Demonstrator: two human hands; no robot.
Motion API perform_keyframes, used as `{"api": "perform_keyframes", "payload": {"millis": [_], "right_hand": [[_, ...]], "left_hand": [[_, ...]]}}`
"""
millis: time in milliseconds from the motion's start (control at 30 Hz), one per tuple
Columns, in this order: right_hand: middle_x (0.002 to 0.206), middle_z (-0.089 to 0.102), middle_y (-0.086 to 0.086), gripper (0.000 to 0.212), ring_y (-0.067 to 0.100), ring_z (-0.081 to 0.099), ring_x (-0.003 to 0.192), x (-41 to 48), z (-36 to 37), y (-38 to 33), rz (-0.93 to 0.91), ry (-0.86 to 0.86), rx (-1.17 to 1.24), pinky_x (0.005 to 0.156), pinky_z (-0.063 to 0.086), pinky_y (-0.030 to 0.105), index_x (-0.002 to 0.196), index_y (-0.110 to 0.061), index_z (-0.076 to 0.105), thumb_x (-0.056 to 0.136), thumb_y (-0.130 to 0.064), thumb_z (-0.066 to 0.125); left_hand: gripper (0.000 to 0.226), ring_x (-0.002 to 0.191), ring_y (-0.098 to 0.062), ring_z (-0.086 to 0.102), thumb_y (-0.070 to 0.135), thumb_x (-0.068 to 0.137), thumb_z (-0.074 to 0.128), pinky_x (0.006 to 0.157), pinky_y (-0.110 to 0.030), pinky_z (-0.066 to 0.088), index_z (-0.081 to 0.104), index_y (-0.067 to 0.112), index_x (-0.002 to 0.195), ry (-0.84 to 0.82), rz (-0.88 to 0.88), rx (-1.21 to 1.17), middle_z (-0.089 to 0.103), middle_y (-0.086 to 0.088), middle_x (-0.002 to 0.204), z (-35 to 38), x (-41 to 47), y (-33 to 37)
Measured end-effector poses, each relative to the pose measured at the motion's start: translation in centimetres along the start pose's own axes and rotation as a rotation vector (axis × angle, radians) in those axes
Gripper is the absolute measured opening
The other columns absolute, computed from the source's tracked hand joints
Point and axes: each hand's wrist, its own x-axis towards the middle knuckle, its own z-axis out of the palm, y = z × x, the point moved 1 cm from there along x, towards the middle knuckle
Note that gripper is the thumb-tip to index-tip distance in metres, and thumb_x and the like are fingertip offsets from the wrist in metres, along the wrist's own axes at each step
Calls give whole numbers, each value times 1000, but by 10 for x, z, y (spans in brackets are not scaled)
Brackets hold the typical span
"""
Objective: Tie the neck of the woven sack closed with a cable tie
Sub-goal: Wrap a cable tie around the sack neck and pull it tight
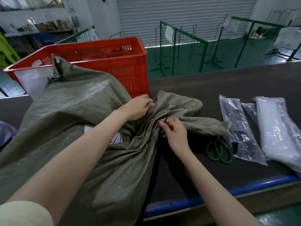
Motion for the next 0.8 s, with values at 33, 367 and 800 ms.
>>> {"api": "perform_keyframes", "payload": {"millis": [33, 367, 800], "right_hand": [[84, 57, -4, 14, 8, 56, 73, 0, 1, -2, 17, 3, 74, 59, 49, 11, 92, -8, 70, 89, -10, 56], [68, 59, -10, 22, -4, 54, 55, -1, -1, -3, 0, 47, 68, 64, 44, 22, 77, -29, 51, 96, -20, 44], [63, 53, -9, 29, 0, 50, 60, -1, -4, 3, -62, -66, -49, 67, 44, 31, 69, -22, 49, 97, -21, 41]], "left_hand": [[31, 91, -19, 55, 21, 97, 37, 85, -28, 38, 63, 4, 92, 37, -9, -118, 56, -8, 95, 4, -2, 3], [24, 49, -1, 41, 27, 77, 34, 53, -17, 35, 52, 11, 74, -455, -68, -945, 44, 4, 59, 20, -8, 25], [37, 47, 5, 55, 11, 100, 29, 52, -6, 42, 46, 14, 67, -407, -23, -916, 60, 14, 47, 25, -6, 24]]}}
